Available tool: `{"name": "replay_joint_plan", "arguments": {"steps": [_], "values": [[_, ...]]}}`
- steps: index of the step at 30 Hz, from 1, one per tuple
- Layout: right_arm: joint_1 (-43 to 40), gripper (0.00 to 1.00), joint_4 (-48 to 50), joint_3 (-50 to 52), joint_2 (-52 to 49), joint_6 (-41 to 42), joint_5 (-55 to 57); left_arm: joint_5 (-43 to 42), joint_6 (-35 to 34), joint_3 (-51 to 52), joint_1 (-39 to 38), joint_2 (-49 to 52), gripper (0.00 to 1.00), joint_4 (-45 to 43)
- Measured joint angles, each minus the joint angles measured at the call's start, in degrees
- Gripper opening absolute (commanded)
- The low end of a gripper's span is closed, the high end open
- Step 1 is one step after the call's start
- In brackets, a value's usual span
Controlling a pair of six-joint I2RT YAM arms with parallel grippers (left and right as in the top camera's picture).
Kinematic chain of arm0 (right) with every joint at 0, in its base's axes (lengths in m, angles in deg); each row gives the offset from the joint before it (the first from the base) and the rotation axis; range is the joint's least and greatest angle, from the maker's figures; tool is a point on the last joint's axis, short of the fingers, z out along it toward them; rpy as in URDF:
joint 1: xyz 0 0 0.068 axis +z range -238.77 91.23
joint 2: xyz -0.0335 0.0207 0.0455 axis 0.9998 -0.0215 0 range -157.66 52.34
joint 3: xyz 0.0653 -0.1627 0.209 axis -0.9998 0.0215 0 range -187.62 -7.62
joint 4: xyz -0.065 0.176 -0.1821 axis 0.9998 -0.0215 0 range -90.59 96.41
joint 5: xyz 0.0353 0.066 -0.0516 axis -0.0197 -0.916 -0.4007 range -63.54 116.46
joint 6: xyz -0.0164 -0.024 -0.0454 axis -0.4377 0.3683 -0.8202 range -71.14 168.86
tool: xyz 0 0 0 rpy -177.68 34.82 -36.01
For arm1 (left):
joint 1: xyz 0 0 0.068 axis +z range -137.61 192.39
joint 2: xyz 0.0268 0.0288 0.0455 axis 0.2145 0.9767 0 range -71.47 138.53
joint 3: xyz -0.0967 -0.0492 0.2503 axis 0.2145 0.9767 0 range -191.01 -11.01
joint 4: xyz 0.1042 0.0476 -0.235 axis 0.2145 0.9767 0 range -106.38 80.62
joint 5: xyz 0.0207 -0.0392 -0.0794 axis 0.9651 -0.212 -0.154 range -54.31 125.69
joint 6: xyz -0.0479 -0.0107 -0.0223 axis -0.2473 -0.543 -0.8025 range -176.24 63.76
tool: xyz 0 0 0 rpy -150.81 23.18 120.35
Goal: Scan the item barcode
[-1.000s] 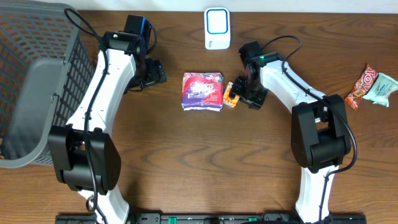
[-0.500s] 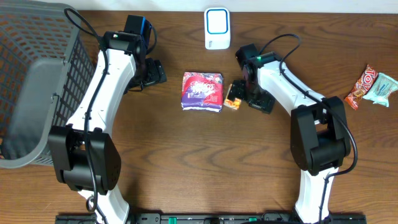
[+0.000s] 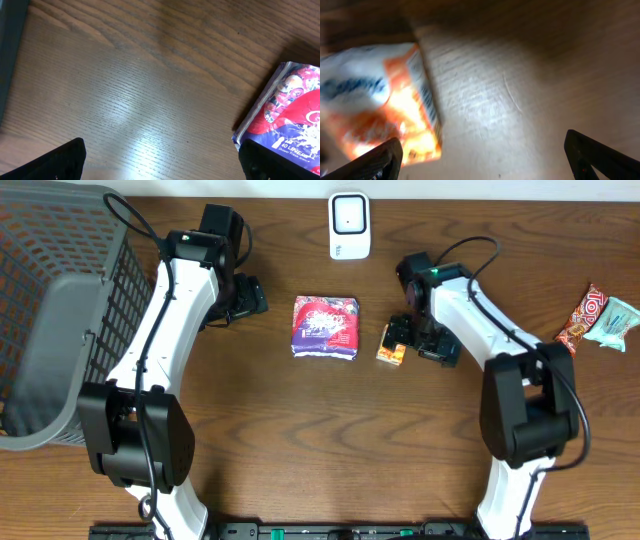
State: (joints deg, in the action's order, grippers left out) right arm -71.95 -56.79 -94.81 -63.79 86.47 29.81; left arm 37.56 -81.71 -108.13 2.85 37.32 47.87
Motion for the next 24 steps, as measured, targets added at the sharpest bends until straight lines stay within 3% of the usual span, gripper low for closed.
{"name": "replay_joint_plan", "arguments": {"steps": [9,19,24], "values": [[5.9,0.98,6.1,-0.1,10.2,-0.8,0.2,0.0,0.0,0.0,0.0,0.0,0.98,0.0],[11.7,0.66,10.6,-0.1,1.8,-0.4,4.7,0.0,0.0,0.0,0.0,0.0,0.98,0.0],[11.5,0.64,11.1,0.0,-3.9,0.3,6.1,0.0,0.0,0.0,0.0,0.0,0.98,0.0]]}}
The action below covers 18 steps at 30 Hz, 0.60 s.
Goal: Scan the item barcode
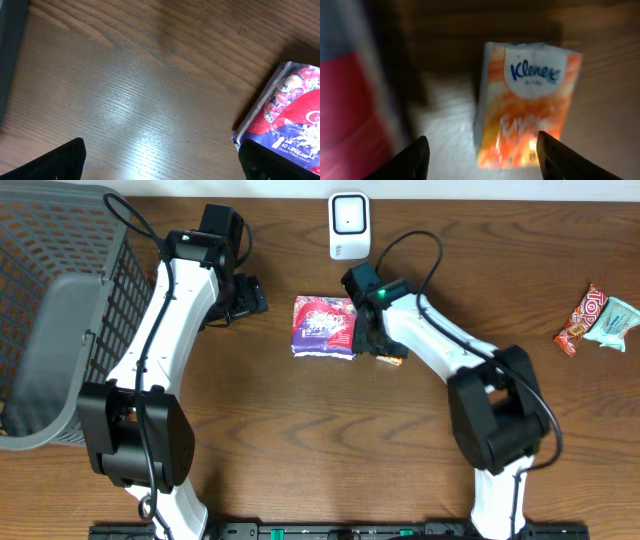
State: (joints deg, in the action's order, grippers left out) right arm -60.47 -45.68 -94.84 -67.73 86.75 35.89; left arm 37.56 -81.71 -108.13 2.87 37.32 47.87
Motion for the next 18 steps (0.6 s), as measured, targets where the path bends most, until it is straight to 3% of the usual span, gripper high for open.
{"name": "replay_joint_plan", "arguments": {"steps": [3,7,8,18], "values": [[0.0,0.56,0.5,0.0,-0.9,0.0,0.9,0.0,0.0,0.0,0.0,0.0,0.98,0.0],[-0.2,0.08,1.0,0.0,-1.0,0.0,2.4,0.0,0.0,0.0,0.0,0.0,0.98,0.0],[-0.3,0.01,1.0,0.0,-1.0,0.2,2.8,0.0,0.0,0.0,0.0,0.0,0.98,0.0],[-1.3,0.01,-2.7,-1.0,-0.2,-3.3,-2.3,0.0,0.0,0.0,0.0,0.0,0.98,0.0]]}}
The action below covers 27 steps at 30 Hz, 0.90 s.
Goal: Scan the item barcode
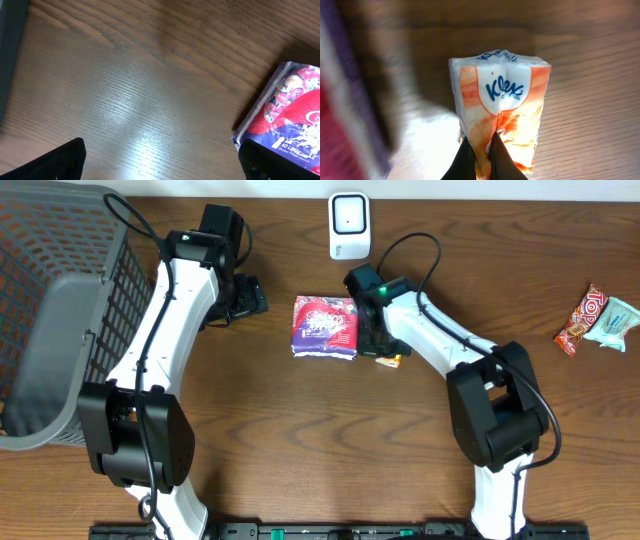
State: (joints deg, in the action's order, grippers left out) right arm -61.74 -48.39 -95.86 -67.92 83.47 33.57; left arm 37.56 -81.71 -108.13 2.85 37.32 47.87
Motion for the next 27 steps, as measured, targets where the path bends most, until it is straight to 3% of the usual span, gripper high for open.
{"name": "replay_joint_plan", "arguments": {"steps": [12,22,27], "values": [[-9.2,0.01,7.8,1.5,5.1,-15.3,-33.2,0.0,0.0,0.0,0.0,0.0,0.98,0.0],[-23.3,0.01,23.6,18.9,5.0,-18.3,-55.7,0.0,0.0,0.0,0.0,0.0,0.98,0.0],[-29.9,0.05,24.6,24.8,5.0,-18.5,-59.4,0.0,0.0,0.0,0.0,0.0,0.98,0.0]]}}
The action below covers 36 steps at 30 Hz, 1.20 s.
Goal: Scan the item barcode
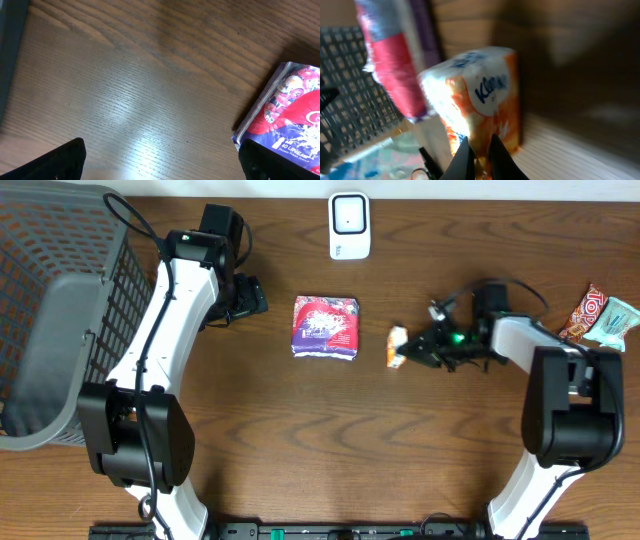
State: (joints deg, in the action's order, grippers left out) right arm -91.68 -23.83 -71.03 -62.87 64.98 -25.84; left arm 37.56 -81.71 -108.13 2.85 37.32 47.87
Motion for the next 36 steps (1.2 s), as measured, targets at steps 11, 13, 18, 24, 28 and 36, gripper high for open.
{"name": "replay_joint_plan", "arguments": {"steps": [11,13,18,24,28,36], "values": [[-3.5,0.41,-19.8,-1.5,4.2,-0.2,14.4,0.0,0.0,0.0,0.0,0.0,0.98,0.0],[-3.3,0.49,-21.6,-2.6,7.3,-0.3,17.2,0.0,0.0,0.0,0.0,0.0,0.98,0.0],[-1.4,0.60,-20.8,-4.0,14.4,0.4,21.1,0.0,0.0,0.0,0.0,0.0,0.98,0.0],[1.9,0.65,-17.6,-3.8,15.1,8.3,30.2,0.0,0.0,0.0,0.0,0.0,0.98,0.0],[3.5,0.64,-12.4,-2.0,14.8,13.1,33.3,0.0,0.0,0.0,0.0,0.0,0.98,0.0],[5.7,0.58,-1.3,4.3,14.3,17.4,33.4,0.0,0.0,0.0,0.0,0.0,0.98,0.0]]}}
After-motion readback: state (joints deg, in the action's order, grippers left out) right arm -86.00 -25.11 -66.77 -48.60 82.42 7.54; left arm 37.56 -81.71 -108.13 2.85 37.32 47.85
